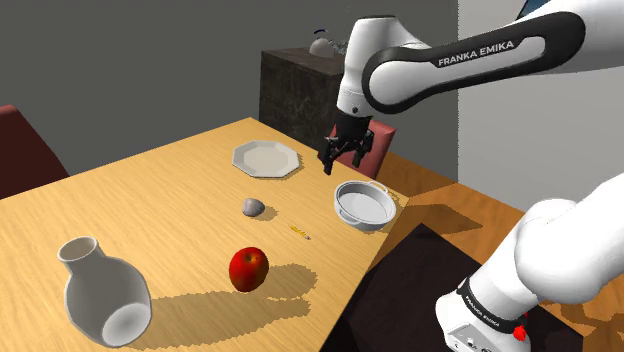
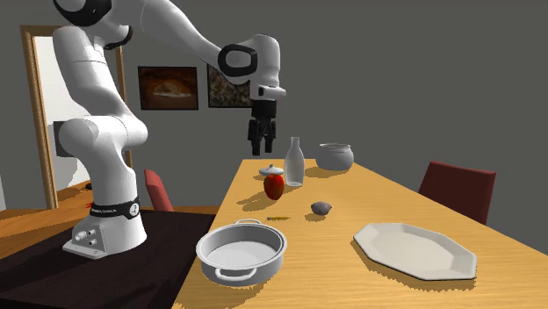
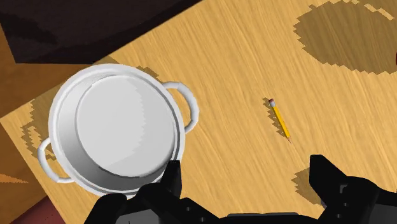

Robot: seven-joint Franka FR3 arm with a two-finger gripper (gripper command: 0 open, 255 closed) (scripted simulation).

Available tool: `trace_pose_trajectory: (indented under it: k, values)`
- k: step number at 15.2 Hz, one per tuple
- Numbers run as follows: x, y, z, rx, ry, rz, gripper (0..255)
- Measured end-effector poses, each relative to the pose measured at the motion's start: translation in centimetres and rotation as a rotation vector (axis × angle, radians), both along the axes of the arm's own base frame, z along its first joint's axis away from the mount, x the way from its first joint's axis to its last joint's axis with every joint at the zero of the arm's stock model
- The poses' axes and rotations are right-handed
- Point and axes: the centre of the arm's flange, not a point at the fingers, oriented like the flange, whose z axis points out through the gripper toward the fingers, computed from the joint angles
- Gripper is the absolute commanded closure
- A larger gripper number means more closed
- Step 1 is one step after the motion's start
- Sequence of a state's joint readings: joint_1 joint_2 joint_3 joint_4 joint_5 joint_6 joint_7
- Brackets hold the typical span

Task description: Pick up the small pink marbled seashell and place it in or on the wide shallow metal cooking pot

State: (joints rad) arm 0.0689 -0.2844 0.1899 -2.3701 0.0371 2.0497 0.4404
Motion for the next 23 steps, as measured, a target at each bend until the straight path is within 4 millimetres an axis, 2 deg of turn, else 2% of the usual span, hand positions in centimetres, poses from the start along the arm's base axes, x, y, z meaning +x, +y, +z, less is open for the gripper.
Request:
trace_pose_trajectory:
  k: [3, 8, 10, 22, 23]
  values:
    - [2.2, 2.5, -2.4, -0.010, -0.004, -0.013, 0]
    - [6.1, 5.6, -6.6, -0.026, -0.013, -0.036, 0]
    - [7.7, 7.2, -7.7, -0.033, -0.016, -0.045, 0]
    - [18.6, 14.8, -17.7, -0.072, -0.035, -0.100, 0]
    - [18.9, 15.3, -18.3, -0.074, -0.036, -0.102, 0]
